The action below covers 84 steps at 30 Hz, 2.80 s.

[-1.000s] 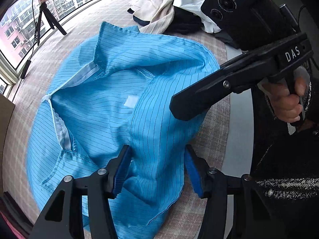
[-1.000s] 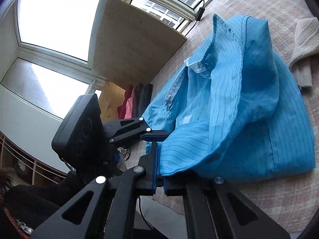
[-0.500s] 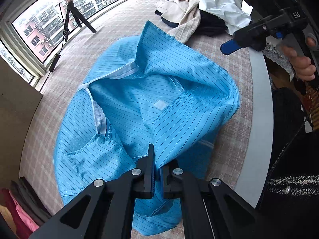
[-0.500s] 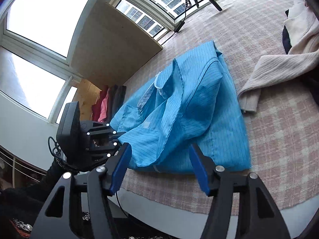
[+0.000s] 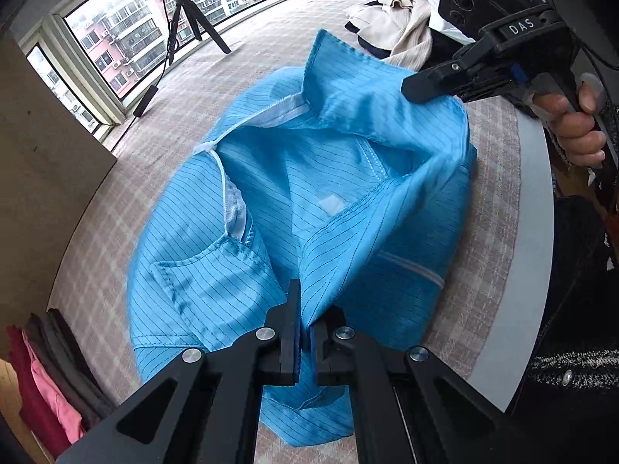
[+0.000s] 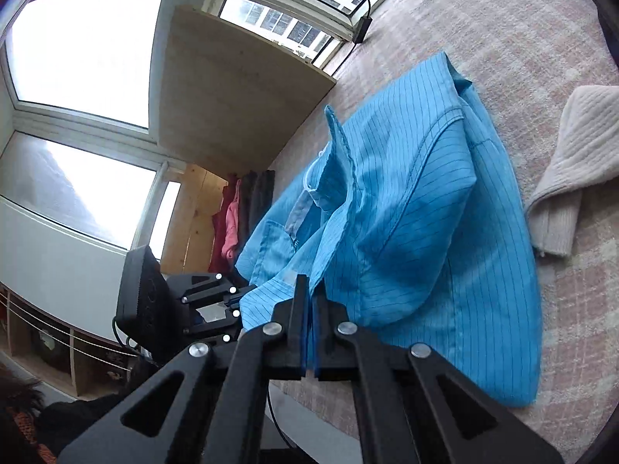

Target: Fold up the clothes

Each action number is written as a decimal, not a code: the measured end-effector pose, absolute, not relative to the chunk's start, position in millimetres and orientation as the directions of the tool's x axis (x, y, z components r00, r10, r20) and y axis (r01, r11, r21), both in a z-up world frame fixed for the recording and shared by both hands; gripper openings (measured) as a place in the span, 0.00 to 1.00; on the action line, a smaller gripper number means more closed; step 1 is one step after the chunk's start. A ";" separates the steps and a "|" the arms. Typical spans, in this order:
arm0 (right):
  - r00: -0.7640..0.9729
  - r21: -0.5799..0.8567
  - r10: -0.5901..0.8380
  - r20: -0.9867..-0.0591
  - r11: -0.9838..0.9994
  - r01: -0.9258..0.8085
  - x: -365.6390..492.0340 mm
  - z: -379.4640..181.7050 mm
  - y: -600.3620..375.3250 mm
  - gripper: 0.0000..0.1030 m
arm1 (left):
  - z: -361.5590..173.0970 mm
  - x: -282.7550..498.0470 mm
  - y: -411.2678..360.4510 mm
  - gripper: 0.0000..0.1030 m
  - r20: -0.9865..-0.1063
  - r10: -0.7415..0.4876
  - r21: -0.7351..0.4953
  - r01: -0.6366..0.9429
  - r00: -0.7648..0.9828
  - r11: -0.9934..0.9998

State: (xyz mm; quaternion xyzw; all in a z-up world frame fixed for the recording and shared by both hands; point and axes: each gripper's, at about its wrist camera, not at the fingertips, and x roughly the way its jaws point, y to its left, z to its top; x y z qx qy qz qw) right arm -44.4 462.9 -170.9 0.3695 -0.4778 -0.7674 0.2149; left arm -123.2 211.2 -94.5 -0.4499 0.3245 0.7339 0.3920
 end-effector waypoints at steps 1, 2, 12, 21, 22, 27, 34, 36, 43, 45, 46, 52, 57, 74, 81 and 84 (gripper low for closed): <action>-0.677 0.912 -0.672 -0.300 -0.409 0.002 -39.0 -168.9 470.5 0.01 | -95.7 -124.9 208.5 0.02 -0.913 0.279 0.126 -0.857 -0.297 -0.499; -0.685 0.916 -0.668 -0.290 -0.402 0.004 -38.7 -171.5 471.7 0.01 | -96.1 -125.9 207.0 0.02 -0.912 0.289 0.109 -0.849 -0.292 -0.517; -0.650 0.888 -0.647 -0.399 -0.450 -0.097 -36.2 -192.1 471.9 0.13 | -114.3 -108.7 214.2 0.02 -0.929 0.246 0.116 -0.850 -0.275 -0.514; -0.565 0.914 -0.730 -0.385 -0.384 -0.127 -32.8 -190.1 452.7 0.34 | -115.2 -95.3 215.8 0.02 -0.936 0.218 0.150 -0.874 -0.277 -0.463; -0.558 0.909 -0.727 -0.400 -0.391 -0.143 -39.1 -192.8 450.6 0.38 | -116.6 -92.3 217.4 0.02 -0.938 0.216 0.152 -0.881 -0.272 -0.449; -0.498 0.847 -0.692 -0.523 -0.491 -0.206 -71.1 -203.7 433.9 0.39 | -130.6 -75.3 225.0 0.04 -0.944 0.173 0.201 -0.904 -0.282 -0.377; -0.534 0.856 -0.720 -0.444 -0.516 -0.016 -61.2 -208.6 417.2 0.04 | -95.3 -77.4 222.5 0.46 -0.943 0.219 0.149 -0.905 -0.252 -0.399; -0.571 0.871 -0.719 -0.397 -0.492 0.013 -51.6 -207.7 421.4 0.04 | -79.5 -82.4 226.0 0.47 -0.938 0.276 0.088 -0.913 -0.211 -0.399; -0.656 0.919 -0.733 -0.181 -0.364 0.153 -28.8 -207.1 438.2 0.04 | -86.0 -115.4 262.9 0.51 -0.944 0.323 -0.058 -0.930 -0.067 -0.363; -0.679 0.930 -0.728 -0.096 -0.308 0.199 -24.4 -207.3 443.4 0.04 | -103.5 -121.2 276.1 0.30 -0.955 0.296 -0.079 -0.935 -0.028 -0.345; -0.687 0.932 -0.722 -0.086 -0.302 0.200 -23.3 -207.3 445.5 0.04 | -110.1 -122.3 281.3 0.17 -0.959 0.284 -0.084 -0.934 -0.019 -0.348; -0.638 0.896 -0.700 -0.321 -0.442 0.035 -13.7 -203.6 465.2 0.06 | -106.9 -128.0 277.9 0.01 -0.960 0.257 -0.008 -0.910 -0.108 -0.415; -0.592 0.788 -0.602 -0.536 -0.608 -0.095 -21.1 -156.2 491.4 0.50 | -100.1 -108.4 272.9 0.01 -0.946 0.230 0.123 -0.907 -0.230 -0.404; -0.177 0.644 -0.621 -0.764 -0.713 -0.279 -114.4 -189.8 458.4 0.04 | -105.9 -90.1 262.6 0.01 -0.919 0.246 0.186 -0.888 -0.309 -0.420; -0.679 0.988 -0.731 -0.067 0.046 -0.147 -41.8 -219.4 498.3 0.03 | -94.2 -84.6 246.1 0.02 -0.874 0.246 0.236 -0.810 -0.418 -0.537; -0.768 0.959 -0.618 0.168 0.283 -0.018 -32.6 -249.9 484.8 0.03 | -107.3 -80.3 253.7 0.02 -0.869 0.219 0.255 -0.781 -0.443 -0.571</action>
